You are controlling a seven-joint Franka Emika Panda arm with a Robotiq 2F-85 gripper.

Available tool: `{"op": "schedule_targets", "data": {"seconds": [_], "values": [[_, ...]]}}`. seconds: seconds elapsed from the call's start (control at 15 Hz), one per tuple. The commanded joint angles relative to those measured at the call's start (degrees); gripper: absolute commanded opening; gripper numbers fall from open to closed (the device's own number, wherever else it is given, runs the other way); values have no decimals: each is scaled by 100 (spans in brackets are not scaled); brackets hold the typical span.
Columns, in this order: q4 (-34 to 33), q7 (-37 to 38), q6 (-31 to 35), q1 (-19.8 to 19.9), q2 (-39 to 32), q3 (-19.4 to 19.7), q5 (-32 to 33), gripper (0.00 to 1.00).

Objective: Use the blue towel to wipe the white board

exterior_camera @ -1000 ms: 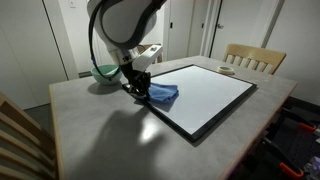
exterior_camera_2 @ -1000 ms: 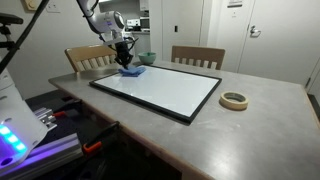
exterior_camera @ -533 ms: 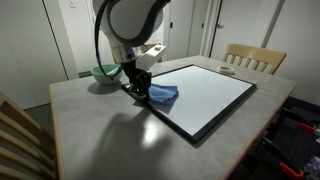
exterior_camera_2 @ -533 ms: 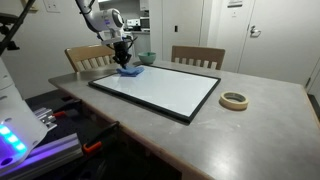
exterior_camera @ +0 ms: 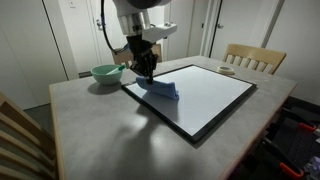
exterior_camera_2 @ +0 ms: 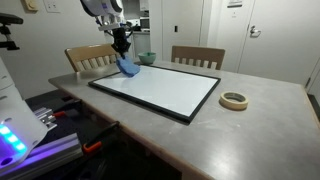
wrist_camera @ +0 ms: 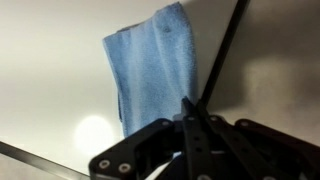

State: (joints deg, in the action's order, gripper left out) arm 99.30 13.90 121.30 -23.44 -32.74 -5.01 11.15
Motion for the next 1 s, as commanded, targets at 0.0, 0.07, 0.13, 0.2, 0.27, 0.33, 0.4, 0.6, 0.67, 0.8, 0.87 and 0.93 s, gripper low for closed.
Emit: {"op": "schedule_targets", "data": {"seconds": [0.0, 0.07, 0.13, 0.2, 0.27, 0.33, 0.4, 0.6, 0.67, 0.8, 0.87, 0.93], "values": [[424, -54, 145, 218, 533, -261, -313, 1], [490, -139, 308, 260, 616, -339, -411, 1], [611, -253, 568, 318, 709, -430, -533, 1], [712, -358, 809, 370, 772, -512, -659, 1], [835, -448, 1097, 409, 833, -603, -809, 1], [957, -525, 1354, 438, 887, -678, -947, 1], [1085, -584, 1636, 448, 920, -749, -1065, 1], [1593, -622, 2341, 410, 1118, -935, -1307, 1], [1784, -642, 2539, 420, 1227, -1000, -1386, 1], [2149, -743, 2892, 480, 1437, -1179, -1619, 1], [2366, -903, 3064, 563, 1571, -1310, -1834, 1], [2598, -1037, 3202, 643, 1728, -1418, -2070, 1]]}}
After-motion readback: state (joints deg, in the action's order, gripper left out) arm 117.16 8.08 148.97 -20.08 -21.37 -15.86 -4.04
